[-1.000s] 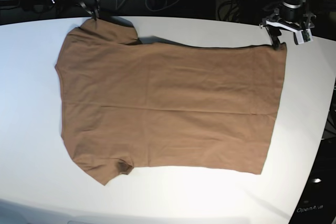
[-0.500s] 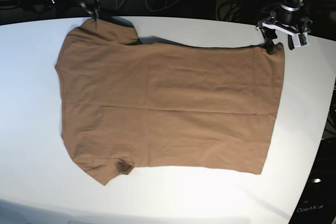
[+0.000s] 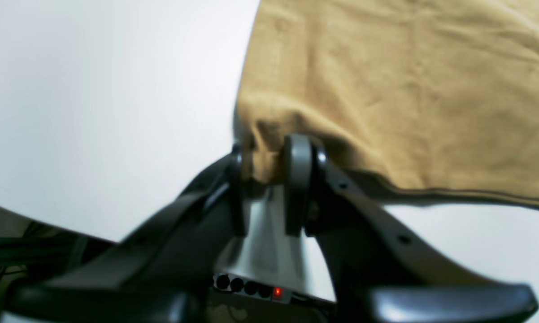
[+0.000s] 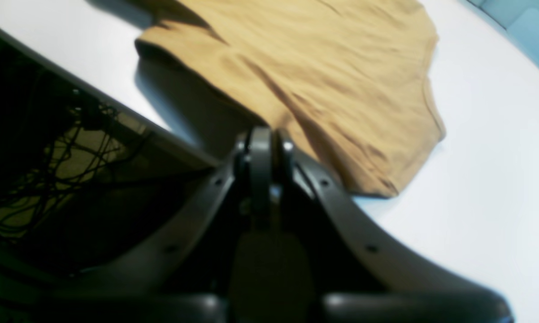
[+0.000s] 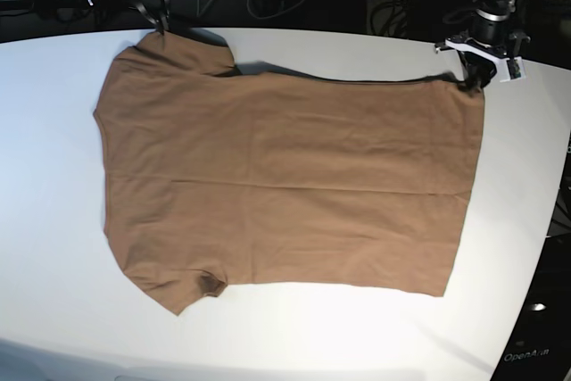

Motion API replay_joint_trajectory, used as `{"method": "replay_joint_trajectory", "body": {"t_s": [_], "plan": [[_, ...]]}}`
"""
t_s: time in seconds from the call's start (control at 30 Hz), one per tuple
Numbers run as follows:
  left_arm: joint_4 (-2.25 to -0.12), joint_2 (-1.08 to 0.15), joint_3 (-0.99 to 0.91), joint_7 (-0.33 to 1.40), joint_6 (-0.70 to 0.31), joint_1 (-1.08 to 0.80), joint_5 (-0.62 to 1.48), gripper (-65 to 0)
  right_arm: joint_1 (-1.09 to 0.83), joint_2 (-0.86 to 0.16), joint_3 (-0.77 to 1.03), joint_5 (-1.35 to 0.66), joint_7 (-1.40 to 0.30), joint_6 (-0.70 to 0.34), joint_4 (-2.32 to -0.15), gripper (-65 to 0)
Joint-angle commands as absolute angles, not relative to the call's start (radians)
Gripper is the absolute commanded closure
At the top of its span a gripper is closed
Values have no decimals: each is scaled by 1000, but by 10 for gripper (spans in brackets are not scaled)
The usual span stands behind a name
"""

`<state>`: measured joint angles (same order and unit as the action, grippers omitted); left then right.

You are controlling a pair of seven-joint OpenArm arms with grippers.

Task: Fold the T-shirt properly
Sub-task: 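Move the left gripper down to the opposite shoulder corner of the shirt, then pinch both shoulder corners of the tan shirt with both grippers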

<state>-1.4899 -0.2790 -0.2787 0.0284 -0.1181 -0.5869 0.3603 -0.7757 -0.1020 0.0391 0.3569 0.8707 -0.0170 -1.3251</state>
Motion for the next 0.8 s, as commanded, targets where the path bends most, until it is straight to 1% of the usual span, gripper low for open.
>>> {"method": "replay_joint_trajectory", "body": {"t_s": [0.0,0.1,0.23,0.27,0.63,0.77], "plan": [[-1492,-289,-285,24,-116,-593,361,-110,-788,-108,42,346,897,-10,-1339,-7],[-1488,-289,-285,21,-116,-593,363,-107,-788,-108,42,346,897,-10,-1339,-7],[-1500,-289,-285,22,-116,-599,363,-32,-788,-108,42,346,897,-10,-1339,-7],[-1500,-289,-285,22,-116,-599,363,-25,-788,-108,42,346,897,-10,-1339,-7],[-1501,-289,-285,22,-116,-602,363,-32,-789,-108,50,346,906,-10,-1342,-7],[-1534,-289,-285,22,-116,-613,363,-32,-797,-107,74,346,901,-10,-1406,-7]]}}
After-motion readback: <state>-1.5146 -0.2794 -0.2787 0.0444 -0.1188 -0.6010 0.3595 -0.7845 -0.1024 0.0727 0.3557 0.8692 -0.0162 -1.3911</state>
